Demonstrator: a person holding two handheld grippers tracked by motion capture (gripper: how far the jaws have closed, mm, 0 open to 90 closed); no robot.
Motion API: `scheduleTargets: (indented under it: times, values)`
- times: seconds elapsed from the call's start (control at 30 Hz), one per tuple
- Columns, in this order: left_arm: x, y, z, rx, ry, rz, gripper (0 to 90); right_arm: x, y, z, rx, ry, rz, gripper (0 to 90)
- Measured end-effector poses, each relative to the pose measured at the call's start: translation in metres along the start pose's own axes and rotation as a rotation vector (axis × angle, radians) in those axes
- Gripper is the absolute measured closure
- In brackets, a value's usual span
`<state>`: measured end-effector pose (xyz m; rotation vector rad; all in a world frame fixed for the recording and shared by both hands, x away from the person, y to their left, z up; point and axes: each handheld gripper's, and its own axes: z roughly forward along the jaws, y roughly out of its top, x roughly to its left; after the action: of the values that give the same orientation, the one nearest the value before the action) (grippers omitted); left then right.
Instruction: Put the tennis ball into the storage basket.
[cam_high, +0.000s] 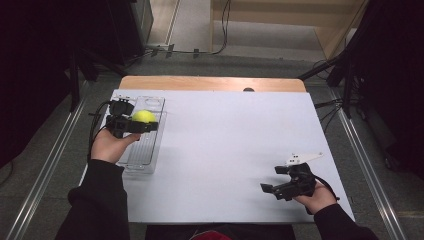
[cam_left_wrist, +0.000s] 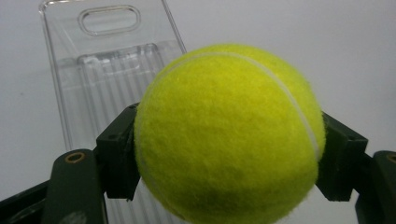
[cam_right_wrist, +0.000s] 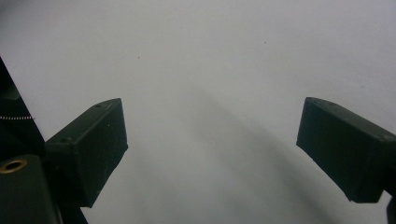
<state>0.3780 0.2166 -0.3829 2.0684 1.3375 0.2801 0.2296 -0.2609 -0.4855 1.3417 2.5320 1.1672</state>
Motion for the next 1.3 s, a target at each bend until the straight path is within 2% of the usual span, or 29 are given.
scheduleTargets:
  times: [0.1, 0.17, 0.6, 0.77, 0.9, 1.3]
  values:
    - [0.001, 0.001, 0.003, -0.012, 0.015, -0.005, 25.7, 0.000, 0.000, 0.000, 0.000, 0.001, 0.001, 6.7]
    - [0.000, 0.001, 0.005, -0.004, 0.030, 0.000, 25.7, 0.000, 0.000, 0.000, 0.000, 0.002, -0.001, 6.8]
    - [0.010, 0.008, 0.023, -0.004, 0.054, -0.033, 25.7, 0.000, 0.000, 0.000, 0.001, 0.001, -0.001, 6.8]
    - [0.013, 0.008, 0.028, -0.002, 0.084, -0.032, 25.7, 0.000, -0.001, -0.001, -0.005, -0.002, 0.005, 6.8]
    - [0.017, 0.009, 0.030, -0.013, 0.084, -0.053, 25.7, 0.000, -0.002, -0.002, -0.004, -0.005, 0.010, 6.8]
    - [0.025, 0.006, 0.036, -0.021, 0.088, -0.082, 25.6, 0.000, -0.003, -0.003, -0.008, -0.011, 0.014, 6.8]
